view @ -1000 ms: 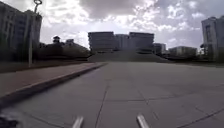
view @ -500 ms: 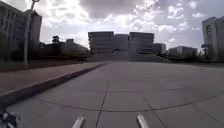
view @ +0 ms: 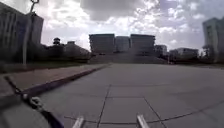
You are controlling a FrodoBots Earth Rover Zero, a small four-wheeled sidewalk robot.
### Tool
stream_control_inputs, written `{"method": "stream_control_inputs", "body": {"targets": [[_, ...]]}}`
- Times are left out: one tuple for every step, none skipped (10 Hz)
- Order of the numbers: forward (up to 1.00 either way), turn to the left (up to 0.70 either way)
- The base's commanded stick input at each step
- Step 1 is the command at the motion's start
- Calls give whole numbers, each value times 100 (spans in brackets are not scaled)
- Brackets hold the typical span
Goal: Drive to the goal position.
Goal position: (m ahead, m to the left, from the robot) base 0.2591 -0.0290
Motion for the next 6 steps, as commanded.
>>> {"method": "stream_control_inputs", "body": {"targets": [[70, 0], [70, 0], [70, 0], [70, 0], [70, 0], [70, 0]]}}
